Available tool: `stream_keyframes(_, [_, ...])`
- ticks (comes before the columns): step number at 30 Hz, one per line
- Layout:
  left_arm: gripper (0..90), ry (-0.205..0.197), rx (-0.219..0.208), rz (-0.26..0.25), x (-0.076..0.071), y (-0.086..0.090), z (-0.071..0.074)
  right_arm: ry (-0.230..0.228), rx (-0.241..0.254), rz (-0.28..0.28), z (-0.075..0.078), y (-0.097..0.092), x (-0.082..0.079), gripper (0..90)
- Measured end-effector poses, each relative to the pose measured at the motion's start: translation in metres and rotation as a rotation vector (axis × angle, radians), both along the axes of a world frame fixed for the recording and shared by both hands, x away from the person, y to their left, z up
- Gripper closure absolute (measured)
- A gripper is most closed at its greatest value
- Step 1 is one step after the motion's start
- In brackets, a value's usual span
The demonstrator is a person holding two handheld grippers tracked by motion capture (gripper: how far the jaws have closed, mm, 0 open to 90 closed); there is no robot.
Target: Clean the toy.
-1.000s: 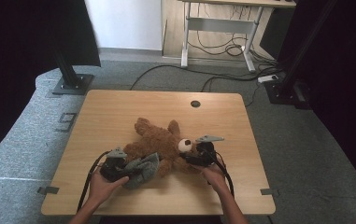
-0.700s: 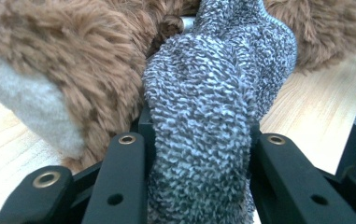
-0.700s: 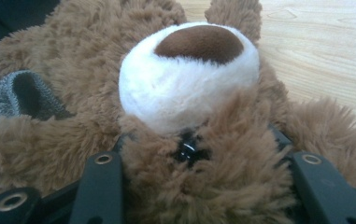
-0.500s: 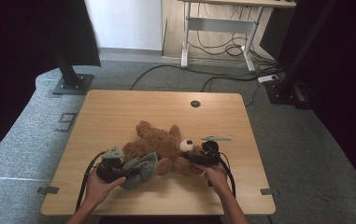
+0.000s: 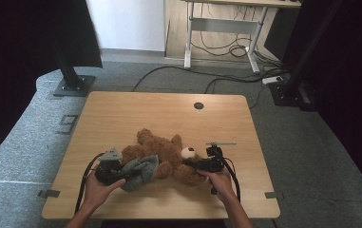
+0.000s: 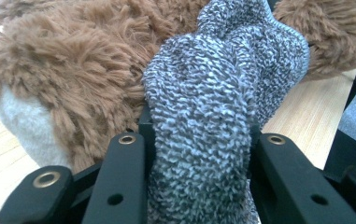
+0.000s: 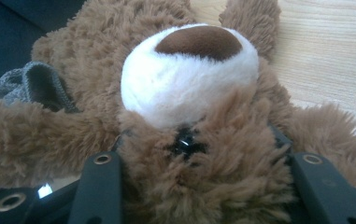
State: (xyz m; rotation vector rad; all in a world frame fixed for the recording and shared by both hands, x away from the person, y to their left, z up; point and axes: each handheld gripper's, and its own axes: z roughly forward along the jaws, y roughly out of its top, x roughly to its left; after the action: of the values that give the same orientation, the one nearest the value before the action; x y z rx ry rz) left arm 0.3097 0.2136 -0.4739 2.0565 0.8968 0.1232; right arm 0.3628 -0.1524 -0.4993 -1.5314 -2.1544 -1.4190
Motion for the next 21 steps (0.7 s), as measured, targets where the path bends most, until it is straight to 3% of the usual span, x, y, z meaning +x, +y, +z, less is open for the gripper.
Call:
stream_keyframes(9, [65.4, 0.001, 0.000, -0.022, -0.001, -0.003, -0.001, -0.041, -0.023, -0.014, -0.004, -0.002, 0.004, 43.6])
stream_keyframes(21, [65.3, -0.010, 0.001, -0.046, -0.002, -0.009, 0.002, -0.032, 0.014, -0.096, -0.010, -0.007, 0.016, 34.4])
